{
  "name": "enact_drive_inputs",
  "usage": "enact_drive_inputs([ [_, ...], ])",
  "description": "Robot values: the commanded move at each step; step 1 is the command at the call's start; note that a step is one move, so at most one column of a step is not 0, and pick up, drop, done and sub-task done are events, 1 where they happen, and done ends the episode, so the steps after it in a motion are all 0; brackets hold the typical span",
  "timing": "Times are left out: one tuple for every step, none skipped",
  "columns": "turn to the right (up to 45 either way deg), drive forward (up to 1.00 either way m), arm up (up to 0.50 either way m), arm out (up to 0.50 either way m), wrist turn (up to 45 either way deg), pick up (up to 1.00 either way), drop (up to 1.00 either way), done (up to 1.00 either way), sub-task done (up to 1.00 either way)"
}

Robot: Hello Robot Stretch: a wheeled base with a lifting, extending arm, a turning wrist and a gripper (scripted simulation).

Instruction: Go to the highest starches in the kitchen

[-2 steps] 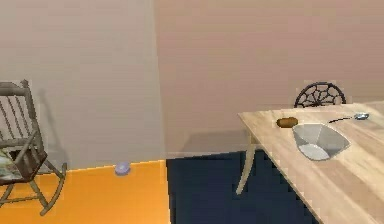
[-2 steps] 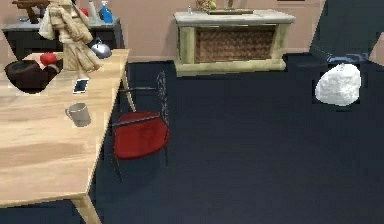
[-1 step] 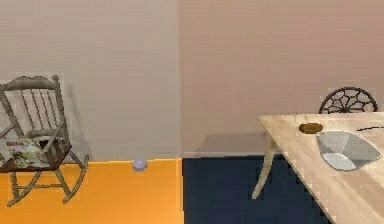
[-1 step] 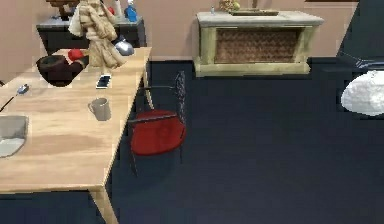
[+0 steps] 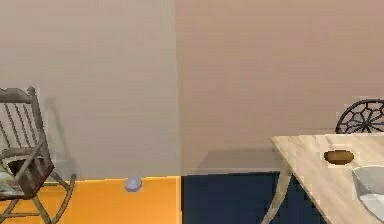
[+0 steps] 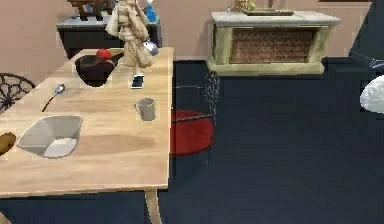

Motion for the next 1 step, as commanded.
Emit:
enact_drive_inputs([
  [45.0, 0.00, 0.00, 0.00, 0.0, 0.00, 0.00, 0.00, 0.00],
])
